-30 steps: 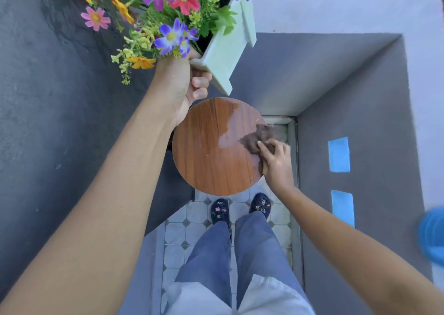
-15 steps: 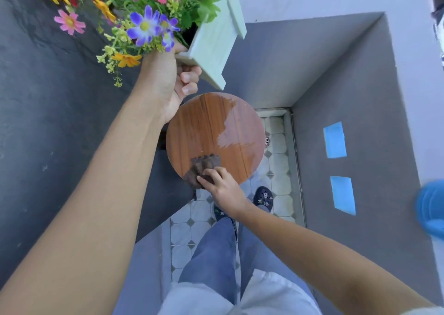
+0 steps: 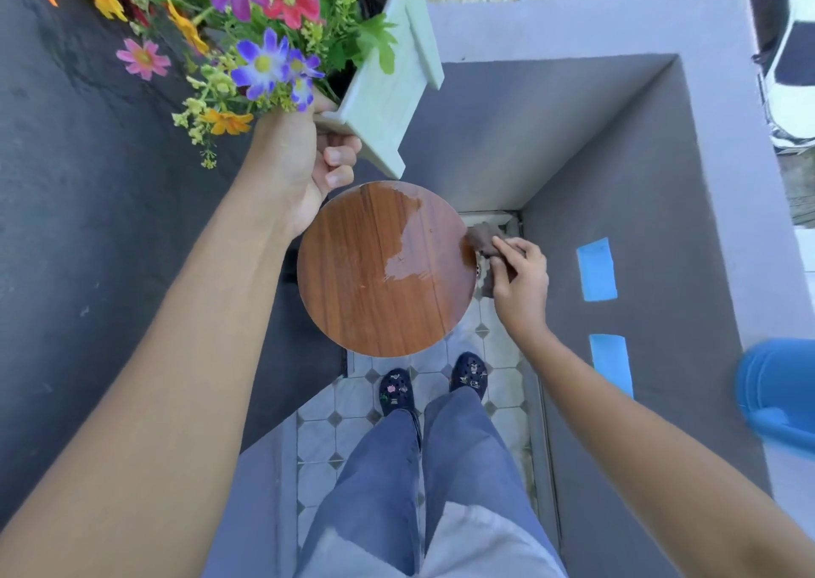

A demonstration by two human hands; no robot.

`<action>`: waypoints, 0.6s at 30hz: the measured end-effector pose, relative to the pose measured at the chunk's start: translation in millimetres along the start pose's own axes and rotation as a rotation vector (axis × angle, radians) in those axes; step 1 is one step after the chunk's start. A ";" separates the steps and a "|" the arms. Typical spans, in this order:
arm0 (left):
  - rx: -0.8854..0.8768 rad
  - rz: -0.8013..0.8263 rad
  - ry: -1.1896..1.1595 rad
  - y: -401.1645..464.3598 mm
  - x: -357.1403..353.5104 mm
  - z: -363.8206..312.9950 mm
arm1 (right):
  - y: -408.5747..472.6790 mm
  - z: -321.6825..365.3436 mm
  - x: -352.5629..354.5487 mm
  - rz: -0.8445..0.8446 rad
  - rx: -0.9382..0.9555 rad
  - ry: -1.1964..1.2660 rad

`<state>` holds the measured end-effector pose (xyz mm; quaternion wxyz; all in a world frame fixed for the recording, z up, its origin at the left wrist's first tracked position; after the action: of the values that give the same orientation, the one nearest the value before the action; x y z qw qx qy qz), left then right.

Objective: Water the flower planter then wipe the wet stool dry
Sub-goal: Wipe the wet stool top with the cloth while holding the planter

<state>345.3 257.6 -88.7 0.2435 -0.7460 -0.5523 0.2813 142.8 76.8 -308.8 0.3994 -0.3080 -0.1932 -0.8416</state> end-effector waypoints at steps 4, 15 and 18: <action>0.004 -0.004 0.011 -0.8 0.1 -1.3 | 1.1 63.0 -12.3 0.065 0.180 0.164; 0.026 -0.017 0.021 -2.5 5.2 -2.3 | -73.3 99.6 -116.6 0.693 0.883 -0.165; 0.022 -0.007 0.046 -2.2 6.6 -2.6 | -68.7 99.3 -113.0 0.416 0.637 -0.237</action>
<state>347.1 264.4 -86.2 0.2652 -0.7477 -0.5460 0.2693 180.2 237.7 -317.2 0.6118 -0.2962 -0.4226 -0.5994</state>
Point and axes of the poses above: each hand's wrist, its own y-axis towards the middle knuckle, its own x-axis out of the back of the hand, z = x × y, the point moved 1 cm from there along y, towards the middle knuckle, and after that the axes turned 8 degrees about x, right-handed, at the moved point
